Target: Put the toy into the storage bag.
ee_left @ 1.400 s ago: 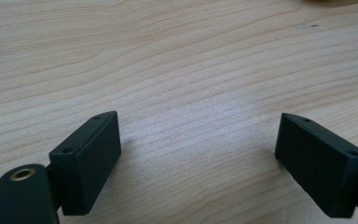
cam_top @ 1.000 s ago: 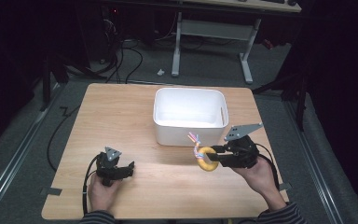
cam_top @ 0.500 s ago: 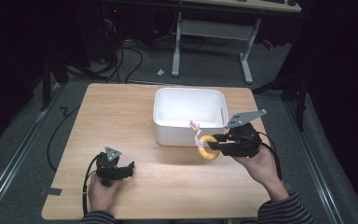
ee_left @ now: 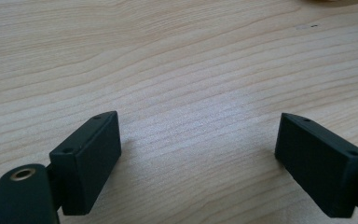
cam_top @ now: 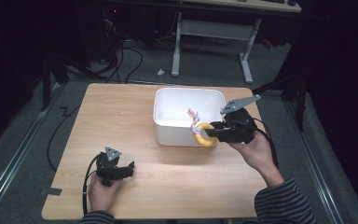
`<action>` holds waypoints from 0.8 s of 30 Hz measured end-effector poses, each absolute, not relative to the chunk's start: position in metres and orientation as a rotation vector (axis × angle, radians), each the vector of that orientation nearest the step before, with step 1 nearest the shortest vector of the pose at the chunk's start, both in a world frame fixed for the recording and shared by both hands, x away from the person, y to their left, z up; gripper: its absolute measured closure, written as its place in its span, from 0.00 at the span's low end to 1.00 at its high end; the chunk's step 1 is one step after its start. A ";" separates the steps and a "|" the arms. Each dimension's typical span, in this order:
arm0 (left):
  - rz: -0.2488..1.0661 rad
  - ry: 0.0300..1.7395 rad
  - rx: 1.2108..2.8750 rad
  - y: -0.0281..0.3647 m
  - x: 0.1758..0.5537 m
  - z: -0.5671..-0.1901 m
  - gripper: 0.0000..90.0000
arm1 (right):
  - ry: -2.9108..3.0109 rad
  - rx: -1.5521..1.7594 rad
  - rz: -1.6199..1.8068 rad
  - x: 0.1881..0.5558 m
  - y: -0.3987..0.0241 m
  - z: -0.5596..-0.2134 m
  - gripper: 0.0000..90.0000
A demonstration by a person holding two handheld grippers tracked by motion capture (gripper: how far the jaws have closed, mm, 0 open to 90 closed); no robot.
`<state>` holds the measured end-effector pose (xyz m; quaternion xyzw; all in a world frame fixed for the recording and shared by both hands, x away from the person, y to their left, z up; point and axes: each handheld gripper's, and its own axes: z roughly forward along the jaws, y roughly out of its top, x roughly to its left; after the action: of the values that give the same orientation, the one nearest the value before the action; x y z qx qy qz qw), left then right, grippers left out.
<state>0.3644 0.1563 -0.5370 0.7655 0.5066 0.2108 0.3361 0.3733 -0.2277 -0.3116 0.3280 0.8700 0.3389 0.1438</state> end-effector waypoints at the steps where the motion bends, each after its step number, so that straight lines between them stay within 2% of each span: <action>1: 0.550 1.321 1.996 0.156 0.364 -0.537 0.16 | 2.504 0.957 0.988 0.378 -0.228 -0.311 0.74; 24: 0.551 1.321 1.997 0.156 0.364 -0.537 0.16 | 2.482 1.109 0.891 0.432 -0.223 -0.319 0.74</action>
<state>0.3645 0.1563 -0.5370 0.7656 0.5066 0.2112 0.3356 0.4319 -0.2232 -0.3193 0.3840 0.8591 0.3082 0.1398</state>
